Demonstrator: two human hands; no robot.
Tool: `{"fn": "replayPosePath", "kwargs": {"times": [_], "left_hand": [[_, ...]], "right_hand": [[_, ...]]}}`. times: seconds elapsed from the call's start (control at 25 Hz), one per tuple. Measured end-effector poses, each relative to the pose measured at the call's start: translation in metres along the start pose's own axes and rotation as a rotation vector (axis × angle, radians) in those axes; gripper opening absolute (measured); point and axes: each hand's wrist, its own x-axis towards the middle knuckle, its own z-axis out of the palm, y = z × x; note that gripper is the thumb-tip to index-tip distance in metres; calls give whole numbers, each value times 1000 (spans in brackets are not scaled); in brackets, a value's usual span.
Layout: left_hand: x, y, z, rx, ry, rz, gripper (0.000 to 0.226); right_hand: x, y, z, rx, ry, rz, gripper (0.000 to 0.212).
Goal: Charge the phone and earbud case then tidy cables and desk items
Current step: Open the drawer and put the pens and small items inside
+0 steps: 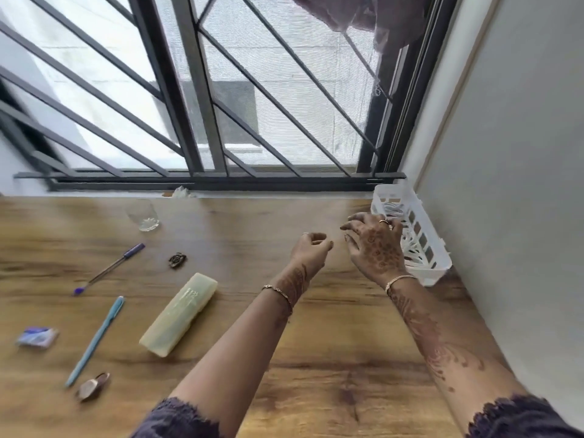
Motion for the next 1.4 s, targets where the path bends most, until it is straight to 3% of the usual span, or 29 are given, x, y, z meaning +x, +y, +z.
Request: {"fn": "replayPosePath", "kwargs": {"times": [0.36,0.6,0.72,0.84,0.96,1.08,1.24,1.36,1.4], "left_hand": [[-83,-54,-92,-11,97,84,26],[-171,-110,-139,297,26,250,20],[-214,-137,-148,482,-26,359,23],[-239,-166,-165,582,-2,390,23],[-254,-187,-186,653,83,453,20],[-266,-201,-195,694,127,573,18],[-268,-224,-192,684,199,701,17],[-265,-225,-189,663,232,716,18],[-264,-226,-188,652,244,719,19]], "right_hand": [[-86,-106,-1,84,16,-46,21],[-178,-167,-9,180,-62,90,23],[-230,-187,-10,176,-17,171,19],[-281,-196,-10,216,156,419,20],[-322,-201,-9,345,309,897,33],[-350,-210,3,520,376,1233,51],[-356,-224,39,1049,105,1670,72],[-348,-233,61,1621,-54,1668,82],[-343,-234,67,1740,-34,1646,79]]}}
